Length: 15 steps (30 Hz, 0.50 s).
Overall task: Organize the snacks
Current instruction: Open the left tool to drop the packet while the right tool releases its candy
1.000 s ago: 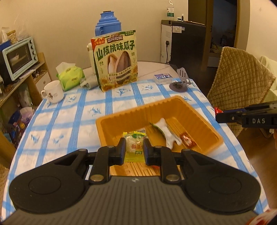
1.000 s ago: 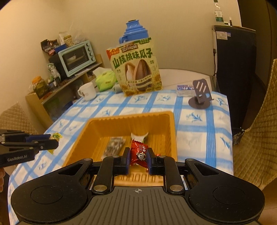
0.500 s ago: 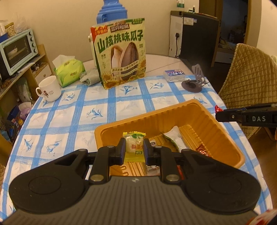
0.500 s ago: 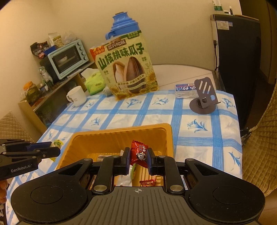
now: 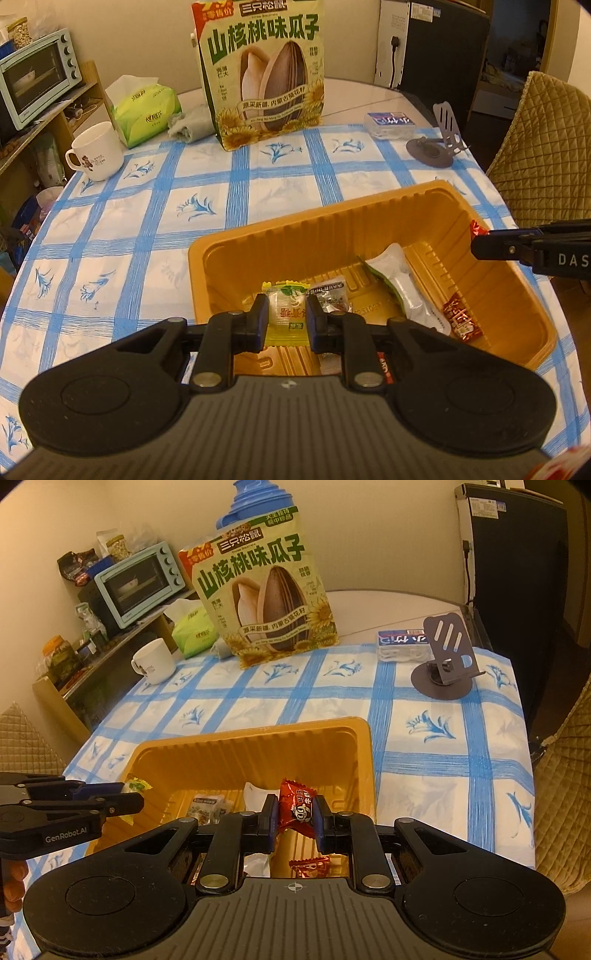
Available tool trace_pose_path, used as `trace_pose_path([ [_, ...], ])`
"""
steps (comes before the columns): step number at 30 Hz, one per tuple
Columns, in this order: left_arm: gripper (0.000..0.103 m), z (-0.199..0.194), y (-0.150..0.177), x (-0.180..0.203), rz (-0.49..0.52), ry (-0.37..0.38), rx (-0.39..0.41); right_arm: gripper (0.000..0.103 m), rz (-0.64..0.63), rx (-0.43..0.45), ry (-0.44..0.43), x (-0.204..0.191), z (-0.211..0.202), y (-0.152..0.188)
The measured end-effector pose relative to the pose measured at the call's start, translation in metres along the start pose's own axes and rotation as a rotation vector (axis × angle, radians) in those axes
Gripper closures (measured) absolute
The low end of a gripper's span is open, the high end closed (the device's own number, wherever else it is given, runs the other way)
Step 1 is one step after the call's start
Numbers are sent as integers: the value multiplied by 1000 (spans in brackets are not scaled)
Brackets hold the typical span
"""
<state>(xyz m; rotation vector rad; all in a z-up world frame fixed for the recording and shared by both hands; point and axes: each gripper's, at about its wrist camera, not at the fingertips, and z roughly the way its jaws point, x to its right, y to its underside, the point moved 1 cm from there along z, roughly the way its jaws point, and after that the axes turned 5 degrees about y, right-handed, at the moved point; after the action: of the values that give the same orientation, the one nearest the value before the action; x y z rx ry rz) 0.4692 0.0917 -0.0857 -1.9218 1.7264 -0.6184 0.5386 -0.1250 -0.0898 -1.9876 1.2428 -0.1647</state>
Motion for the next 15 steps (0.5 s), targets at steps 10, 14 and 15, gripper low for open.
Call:
trace_pose_path([
  [10,75,3,-2,-3,-9,-5,1,83,2,2,-3,0,3,-1],
  [14,72,-1,-3,-3,-10,-4,12,83,0,2,-6,-2,4,-2],
  [15,72,-2,-4,-3,-9,-4,13,83,-1,3,-5,-3,4,-3],
])
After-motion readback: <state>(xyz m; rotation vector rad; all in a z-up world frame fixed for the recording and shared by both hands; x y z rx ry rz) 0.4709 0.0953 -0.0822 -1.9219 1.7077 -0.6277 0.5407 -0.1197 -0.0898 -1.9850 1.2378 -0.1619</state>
